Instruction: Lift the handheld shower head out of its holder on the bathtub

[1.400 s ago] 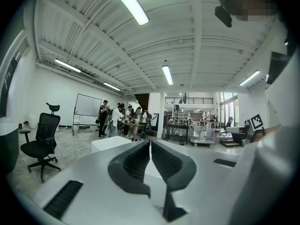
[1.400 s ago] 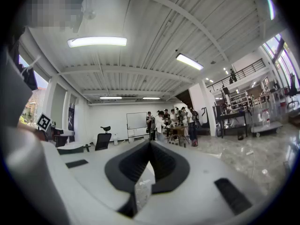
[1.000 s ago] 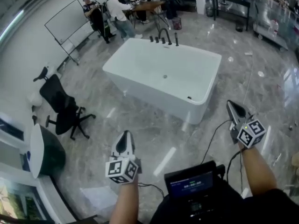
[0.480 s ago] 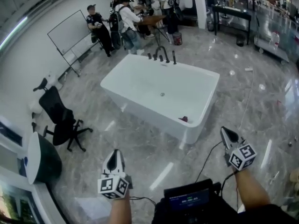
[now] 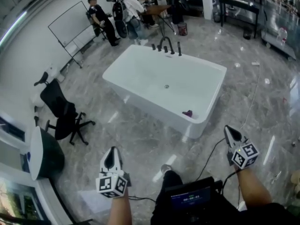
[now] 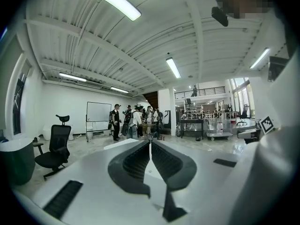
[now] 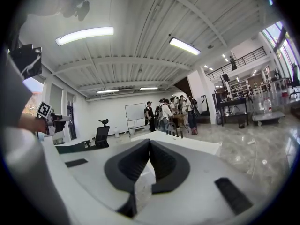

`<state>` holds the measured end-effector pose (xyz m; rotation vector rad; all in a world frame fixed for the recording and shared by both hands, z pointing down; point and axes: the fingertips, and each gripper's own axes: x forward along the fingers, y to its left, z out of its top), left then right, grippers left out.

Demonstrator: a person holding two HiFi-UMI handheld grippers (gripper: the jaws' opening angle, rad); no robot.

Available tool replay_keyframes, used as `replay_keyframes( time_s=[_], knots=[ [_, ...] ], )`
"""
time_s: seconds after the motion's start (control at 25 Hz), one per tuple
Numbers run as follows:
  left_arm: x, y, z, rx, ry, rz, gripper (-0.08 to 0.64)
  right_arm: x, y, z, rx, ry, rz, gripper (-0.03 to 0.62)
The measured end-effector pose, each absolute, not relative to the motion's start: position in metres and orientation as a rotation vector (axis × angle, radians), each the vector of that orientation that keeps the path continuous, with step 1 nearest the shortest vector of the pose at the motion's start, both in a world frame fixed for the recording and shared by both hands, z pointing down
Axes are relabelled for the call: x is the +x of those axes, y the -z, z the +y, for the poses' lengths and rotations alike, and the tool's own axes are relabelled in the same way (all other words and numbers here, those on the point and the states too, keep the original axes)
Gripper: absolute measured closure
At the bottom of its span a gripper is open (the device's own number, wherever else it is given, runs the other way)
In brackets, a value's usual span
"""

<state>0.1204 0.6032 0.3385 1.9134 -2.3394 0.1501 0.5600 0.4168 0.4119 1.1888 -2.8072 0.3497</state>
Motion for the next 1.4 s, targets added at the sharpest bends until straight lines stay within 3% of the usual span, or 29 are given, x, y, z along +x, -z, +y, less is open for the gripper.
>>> replay_keyframes(
  time_s=[0.32,1.04,1.4],
  knots=[
    [0.066,-0.359,0.546,1.943,-0.119,-2.291,0.54,0.517,-0.416,0.365,1.237,-0.308,-2.747,0.586],
    [-0.179,-0.356,0.386,2.018,-0.048,-2.247,0.54,0.256,-0.386,0.213,1.31,-0.282,-2.776,0.586],
    [-0.221,-0.366,0.335,2.054,-0.07,-2.23,0.539,0.217,-0.399,0.164,1.342,-0.268,-2.717,0.586]
  ],
)
